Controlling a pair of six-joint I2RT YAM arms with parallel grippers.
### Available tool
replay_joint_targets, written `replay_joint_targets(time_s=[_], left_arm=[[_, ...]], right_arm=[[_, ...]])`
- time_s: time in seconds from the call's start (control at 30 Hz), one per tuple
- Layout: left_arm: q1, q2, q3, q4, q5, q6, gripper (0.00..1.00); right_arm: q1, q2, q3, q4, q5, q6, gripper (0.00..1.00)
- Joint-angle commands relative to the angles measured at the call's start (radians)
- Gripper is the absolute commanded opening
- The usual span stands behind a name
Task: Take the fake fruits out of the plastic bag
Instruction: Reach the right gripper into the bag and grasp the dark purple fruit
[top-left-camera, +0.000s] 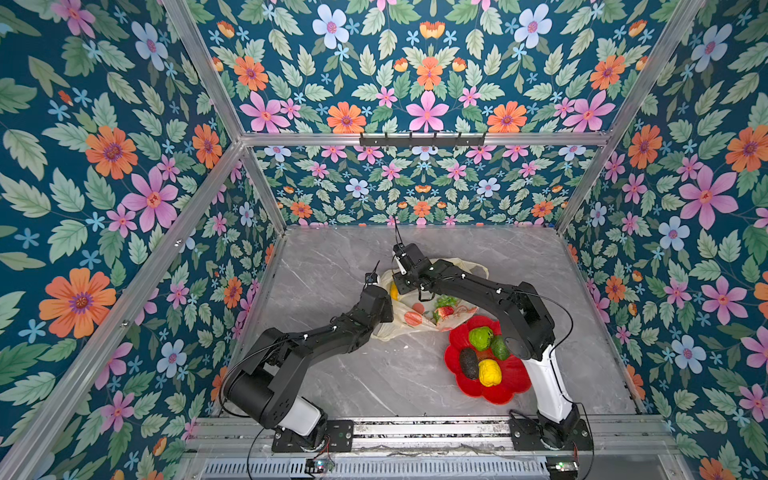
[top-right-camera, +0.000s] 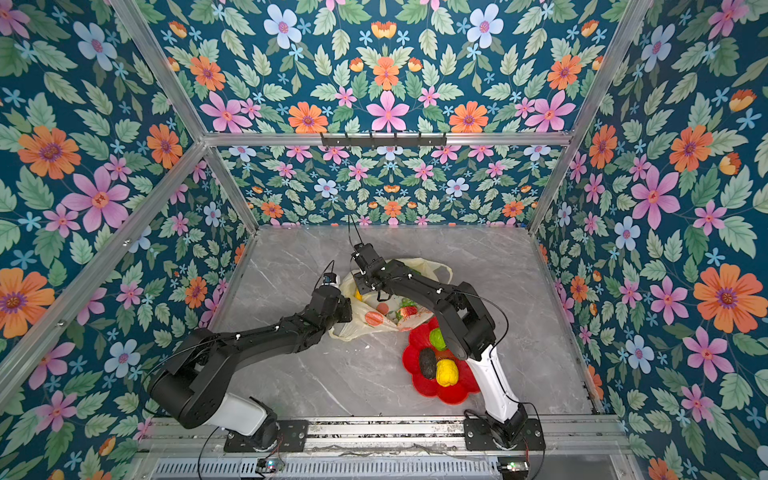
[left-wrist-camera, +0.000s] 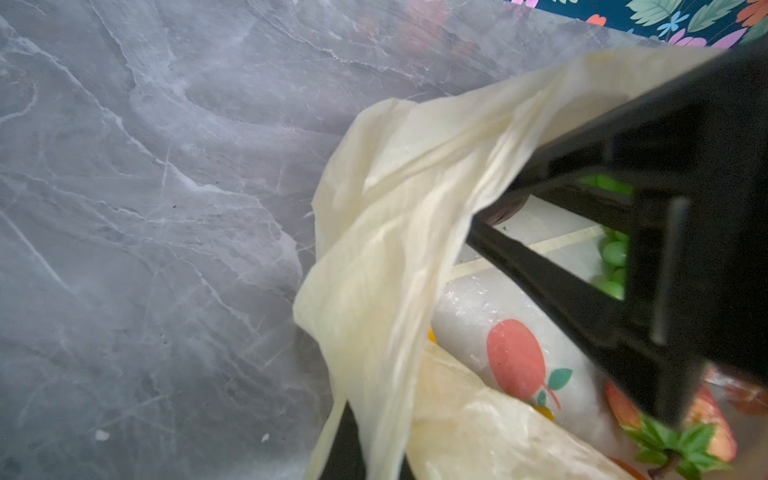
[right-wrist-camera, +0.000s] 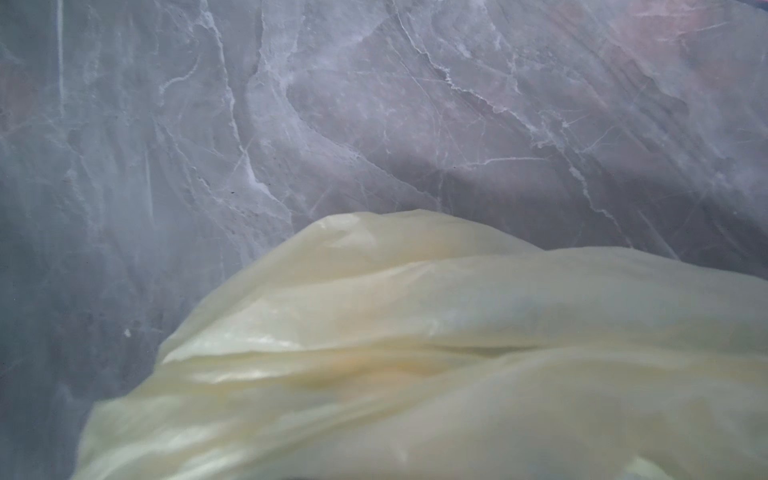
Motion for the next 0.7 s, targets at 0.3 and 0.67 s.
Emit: replay_joint_targets(time_s=[0.3, 0.67], left_arm=[[0.001, -0.005, 0.0, 0.007, -0.007, 0.011, 0.07], [0.001, -0.001, 0.001, 0.007, -0.009, 0.014, 0.07]], right_arm=[[-0.006, 0.059, 0.066, -0.073, 0.08, -0.021, 0.54], [-0.02, 0.054, 0.049, -0.087, 0.161, -0.007, 0.65]])
